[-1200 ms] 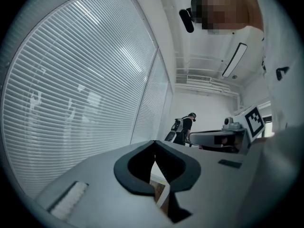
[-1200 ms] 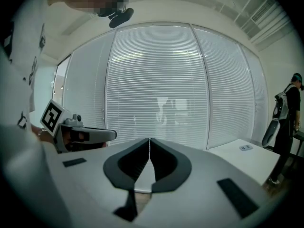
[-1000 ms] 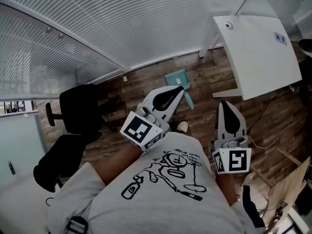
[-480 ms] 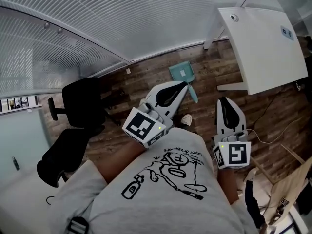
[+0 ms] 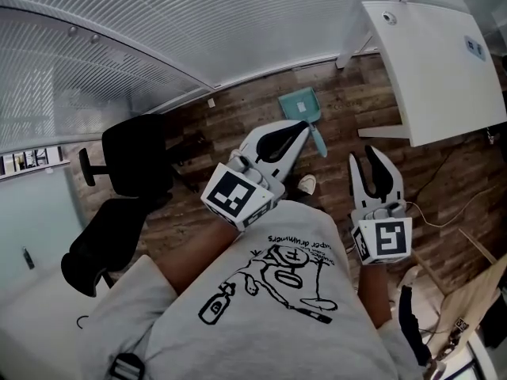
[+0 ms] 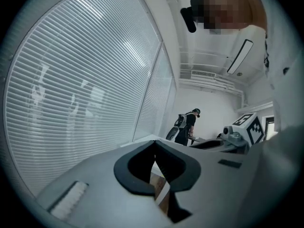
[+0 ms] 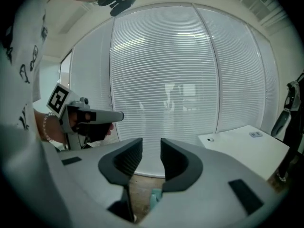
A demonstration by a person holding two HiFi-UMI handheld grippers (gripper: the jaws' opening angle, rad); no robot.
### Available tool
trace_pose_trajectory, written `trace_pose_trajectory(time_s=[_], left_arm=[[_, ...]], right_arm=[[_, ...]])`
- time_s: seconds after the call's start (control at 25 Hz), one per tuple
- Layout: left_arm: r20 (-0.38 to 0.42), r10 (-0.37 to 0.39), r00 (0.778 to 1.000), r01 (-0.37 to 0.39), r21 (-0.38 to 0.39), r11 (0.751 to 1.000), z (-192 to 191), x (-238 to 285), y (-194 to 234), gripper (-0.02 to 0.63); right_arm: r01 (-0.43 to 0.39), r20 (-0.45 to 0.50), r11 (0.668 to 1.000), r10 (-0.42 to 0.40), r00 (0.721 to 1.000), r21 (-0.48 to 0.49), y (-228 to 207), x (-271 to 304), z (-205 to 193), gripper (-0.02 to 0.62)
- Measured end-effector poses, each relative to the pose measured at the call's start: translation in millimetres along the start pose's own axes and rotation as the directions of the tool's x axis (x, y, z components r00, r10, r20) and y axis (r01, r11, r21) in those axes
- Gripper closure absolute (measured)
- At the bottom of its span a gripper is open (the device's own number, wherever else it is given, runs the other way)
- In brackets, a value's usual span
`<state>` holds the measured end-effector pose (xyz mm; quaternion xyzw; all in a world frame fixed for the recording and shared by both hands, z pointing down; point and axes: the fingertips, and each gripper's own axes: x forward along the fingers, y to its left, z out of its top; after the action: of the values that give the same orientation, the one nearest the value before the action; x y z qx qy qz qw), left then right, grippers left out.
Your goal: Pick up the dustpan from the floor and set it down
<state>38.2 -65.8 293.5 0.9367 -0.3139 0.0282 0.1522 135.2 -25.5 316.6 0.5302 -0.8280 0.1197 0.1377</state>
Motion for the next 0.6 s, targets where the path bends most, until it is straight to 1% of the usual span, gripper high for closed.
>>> trace_pose_trajectory(time_s=[0.24,0.6], left_arm=[[-0.014,0.008,1.0,-0.008,0.003,1.0,-10.4,-3.1,2.4,0.604],[-0.043,0.001,0.999,-0.002,-0.021,1.0,-28.5,-2.4,3.4,0.604]], right_arm=[[-0.003,-0.031,1.0,0.003,1.0,0.019,0.1,3.9,-21.4,0.508],[-0.001,-0.091,0.999,0.005,0.996,0.036,-6.8,18.6,-54.6,0.508]])
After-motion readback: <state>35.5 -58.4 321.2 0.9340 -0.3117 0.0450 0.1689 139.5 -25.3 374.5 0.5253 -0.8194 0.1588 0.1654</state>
